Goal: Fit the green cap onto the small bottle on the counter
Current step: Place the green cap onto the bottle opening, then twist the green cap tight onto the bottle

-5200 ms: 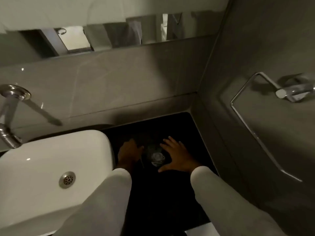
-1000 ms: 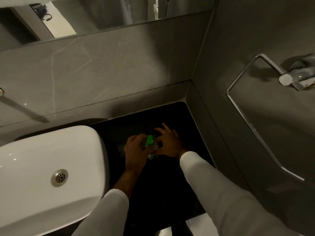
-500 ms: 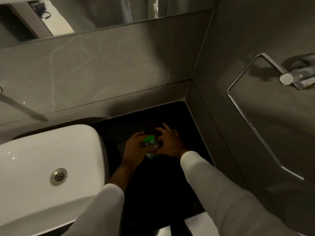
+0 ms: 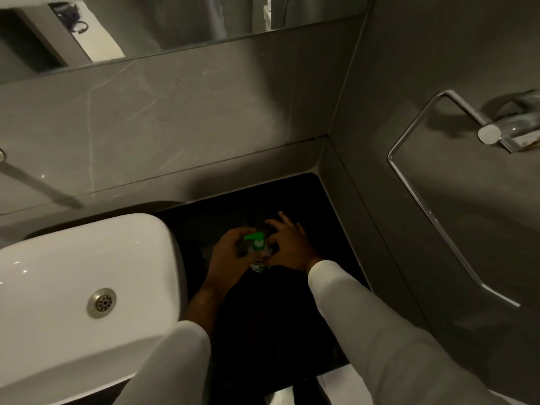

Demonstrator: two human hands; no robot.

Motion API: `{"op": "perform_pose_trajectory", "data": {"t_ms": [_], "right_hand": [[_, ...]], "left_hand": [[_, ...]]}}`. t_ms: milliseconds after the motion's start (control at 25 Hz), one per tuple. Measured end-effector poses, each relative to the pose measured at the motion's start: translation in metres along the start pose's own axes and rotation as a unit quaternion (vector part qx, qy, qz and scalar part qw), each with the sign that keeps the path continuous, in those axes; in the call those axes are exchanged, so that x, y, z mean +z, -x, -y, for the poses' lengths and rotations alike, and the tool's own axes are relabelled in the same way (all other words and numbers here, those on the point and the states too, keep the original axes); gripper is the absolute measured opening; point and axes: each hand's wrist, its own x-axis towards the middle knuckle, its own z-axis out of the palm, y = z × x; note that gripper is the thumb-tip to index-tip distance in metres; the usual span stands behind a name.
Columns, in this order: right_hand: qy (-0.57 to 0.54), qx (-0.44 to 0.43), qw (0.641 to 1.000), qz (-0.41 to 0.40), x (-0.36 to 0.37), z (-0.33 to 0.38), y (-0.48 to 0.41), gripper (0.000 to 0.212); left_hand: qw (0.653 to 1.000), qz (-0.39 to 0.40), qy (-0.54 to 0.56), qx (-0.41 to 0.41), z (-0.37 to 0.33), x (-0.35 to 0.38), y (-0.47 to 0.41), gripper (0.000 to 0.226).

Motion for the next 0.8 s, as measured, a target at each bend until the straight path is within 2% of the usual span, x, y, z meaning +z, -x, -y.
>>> {"op": "perform_pose_trajectory", "data": {"t_ms": [120, 200, 320, 440, 480, 560, 640, 720, 800], "right_hand": [[0.016, -0.017, 1.000, -0.005, -0.001, 0.000, 0.001, 0.048], [-0.007, -0.002, 1.000, -0.007, -0.002, -0.002, 0.002, 0.061], [-0.026, 0.018, 0.999, -0.003, -0.002, -0.007, 0.002, 0.075], [-0.029, 0.031, 0.999, 0.001, -0.001, -0.006, 0.001, 0.077], [-0.016, 0.023, 1.000, 0.000, 0.000, -0.004, 0.000, 0.072], [0.014, 0.004, 1.000, -0.003, 0.002, 0.000, 0.000, 0.059], [0.003, 0.018, 1.000, -0.005, 0.003, 0.003, 0.001, 0.062], [-0.011, 0.029, 1.000, -0.003, 0.001, 0.003, 0.003, 0.070], [-0.005, 0.024, 1.000, -0.002, 0.000, 0.002, 0.005, 0.073]], "left_hand": [[0.995, -0.080, -0.054, 0.011, 0.004, 0.009, 0.007, 0.025], [0.995, -0.090, -0.039, 0.006, 0.005, 0.011, 0.005, 0.019], [0.999, -0.006, 0.047, -0.001, 0.002, 0.005, 0.002, 0.026], [0.978, 0.084, 0.184, -0.049, -0.004, 0.000, 0.001, 0.028], [0.979, 0.072, 0.180, -0.058, -0.007, 0.002, 0.001, 0.031], [0.995, -0.011, 0.089, -0.050, -0.012, 0.008, 0.004, 0.036], [0.997, -0.069, 0.017, -0.010, -0.013, 0.014, 0.007, 0.031], [0.997, -0.066, 0.030, 0.002, -0.011, 0.015, 0.009, 0.037], [0.996, -0.008, 0.084, -0.021, -0.008, 0.013, 0.008, 0.057]]}}
